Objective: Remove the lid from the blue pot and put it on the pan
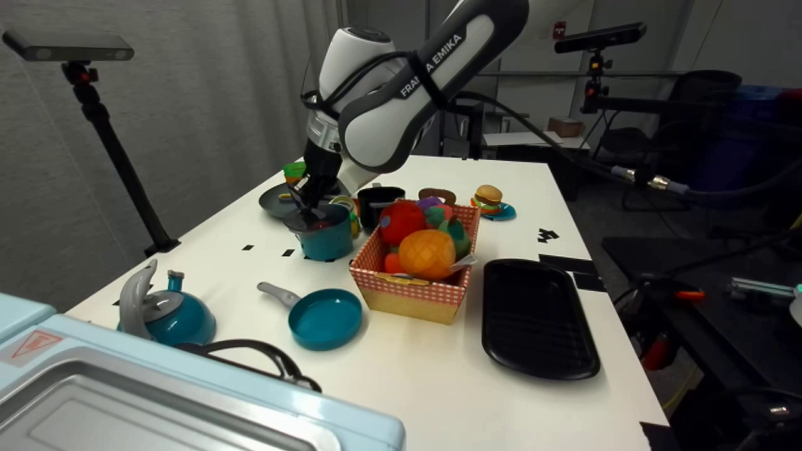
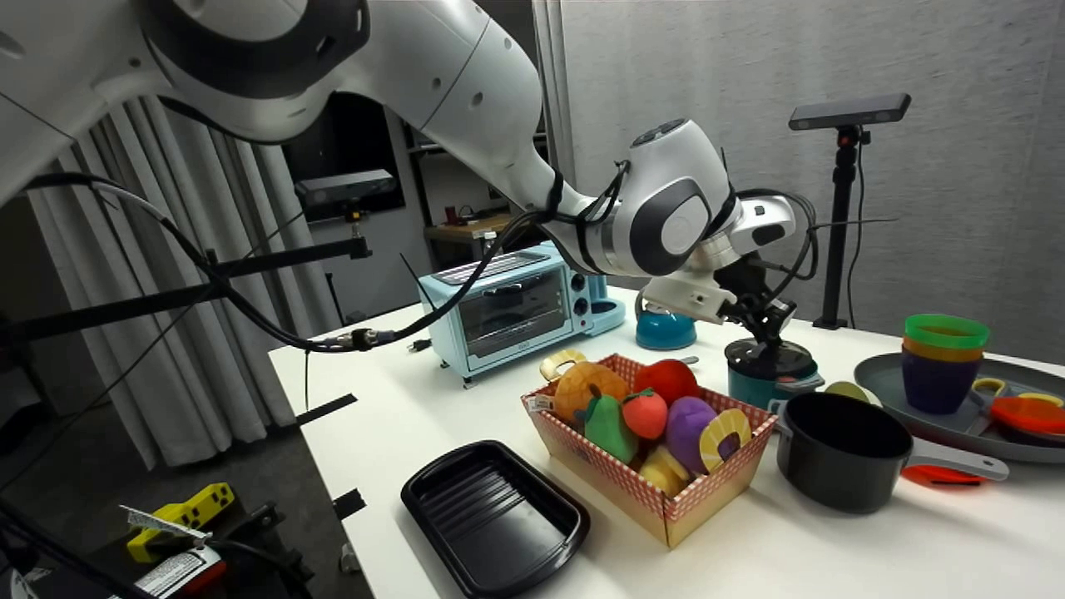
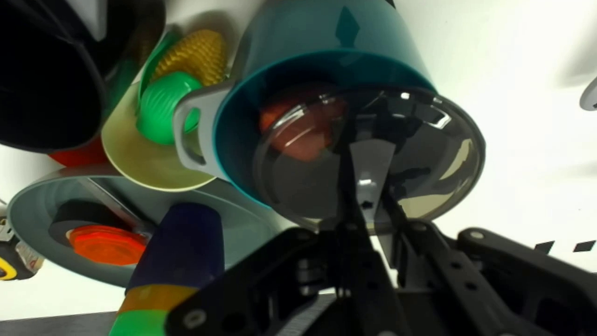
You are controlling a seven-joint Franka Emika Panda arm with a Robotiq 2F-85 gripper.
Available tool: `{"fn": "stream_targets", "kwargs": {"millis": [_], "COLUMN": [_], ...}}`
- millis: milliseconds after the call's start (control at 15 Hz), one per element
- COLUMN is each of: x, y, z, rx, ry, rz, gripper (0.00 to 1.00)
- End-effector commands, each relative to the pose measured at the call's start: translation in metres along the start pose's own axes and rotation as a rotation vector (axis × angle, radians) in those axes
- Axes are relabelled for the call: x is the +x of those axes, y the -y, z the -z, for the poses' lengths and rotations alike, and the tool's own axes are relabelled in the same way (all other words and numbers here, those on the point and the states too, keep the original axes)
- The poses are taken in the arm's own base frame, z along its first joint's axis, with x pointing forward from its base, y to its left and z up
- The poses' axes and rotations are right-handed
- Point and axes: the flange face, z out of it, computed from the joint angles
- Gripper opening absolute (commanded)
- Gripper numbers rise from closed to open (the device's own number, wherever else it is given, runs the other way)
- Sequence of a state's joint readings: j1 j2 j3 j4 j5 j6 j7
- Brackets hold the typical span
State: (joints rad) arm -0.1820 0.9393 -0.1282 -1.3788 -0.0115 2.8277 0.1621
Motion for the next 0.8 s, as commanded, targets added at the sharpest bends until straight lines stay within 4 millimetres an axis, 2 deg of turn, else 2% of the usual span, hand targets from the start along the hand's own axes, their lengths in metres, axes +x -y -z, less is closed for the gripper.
{"fn": "stream_targets", "kwargs": {"millis": [0,400,733], "x": [0.0,-0.011,-0.048], "y": [0.019,0.055,0.075], "z": [0.018,0.047,0.065], "rx": [0.038,0.1,0.135], "ry": [-0.025,-0.013,0.037], "rz": [0.046,0.104,0.176], "gripper": [0.04,0.04,0.04]}}
